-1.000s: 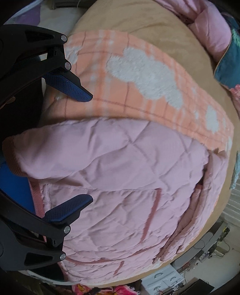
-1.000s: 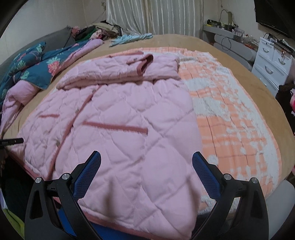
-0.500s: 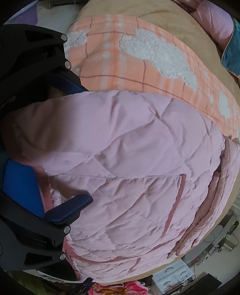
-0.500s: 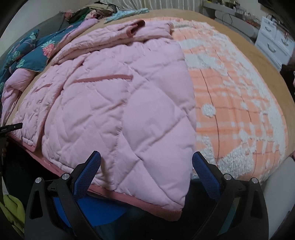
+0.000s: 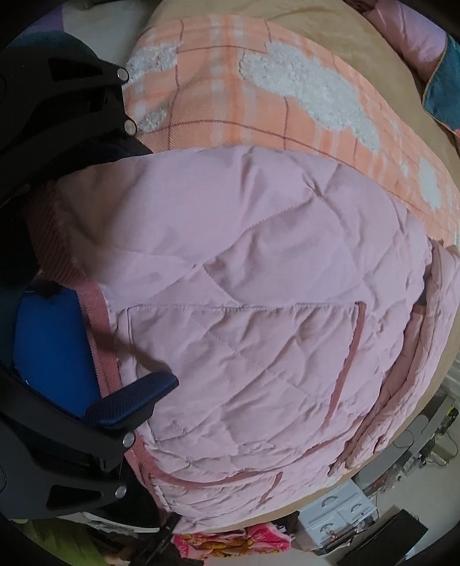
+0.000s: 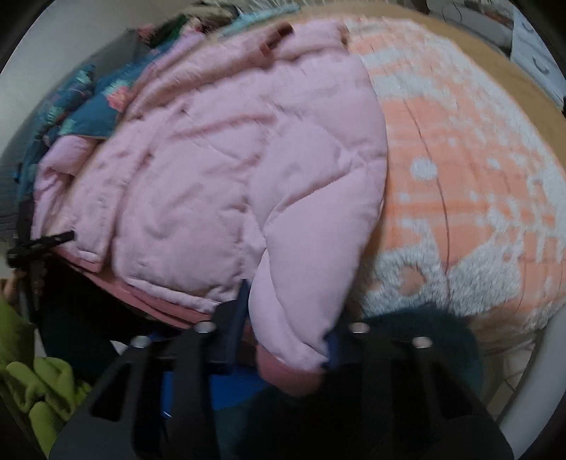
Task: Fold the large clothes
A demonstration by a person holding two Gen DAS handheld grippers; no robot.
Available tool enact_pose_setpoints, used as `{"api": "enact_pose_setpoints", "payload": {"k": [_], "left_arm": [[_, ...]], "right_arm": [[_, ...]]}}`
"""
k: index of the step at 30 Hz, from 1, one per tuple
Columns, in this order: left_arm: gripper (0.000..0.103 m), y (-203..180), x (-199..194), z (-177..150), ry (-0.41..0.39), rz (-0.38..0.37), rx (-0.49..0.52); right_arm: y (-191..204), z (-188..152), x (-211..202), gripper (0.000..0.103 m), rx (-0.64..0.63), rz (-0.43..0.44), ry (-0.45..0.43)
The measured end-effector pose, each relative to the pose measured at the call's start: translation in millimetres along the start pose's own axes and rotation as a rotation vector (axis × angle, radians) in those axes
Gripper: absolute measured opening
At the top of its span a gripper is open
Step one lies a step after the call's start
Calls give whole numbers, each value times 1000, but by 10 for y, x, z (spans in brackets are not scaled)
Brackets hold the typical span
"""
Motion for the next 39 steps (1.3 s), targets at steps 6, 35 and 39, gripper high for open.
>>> {"api": "enact_pose_setpoints", "payload": {"k": [6, 35, 39], "left_arm": [[24, -33, -118, 53, -45, 28, 43], [7, -551, -1337, 1740, -474, -71, 79], [7, -515, -1428, 1924, -502, -87, 51]], "right_arm": [[212, 347, -416, 20, -26, 68, -152], [460, 2029, -1230, 15, -54, 124, -479], [430, 2211, -1280, 15, -44, 119, -500]]}}
Point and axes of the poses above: each gripper's, at about its wrist camera, not at the fingertips, and x roughly the way its jaws point, y to its left, z to its top, the point moved 9 cm from there along x, roughly the way its jaws point, and after that the axes turned 3 degrees about z, right-handed, at the moved point
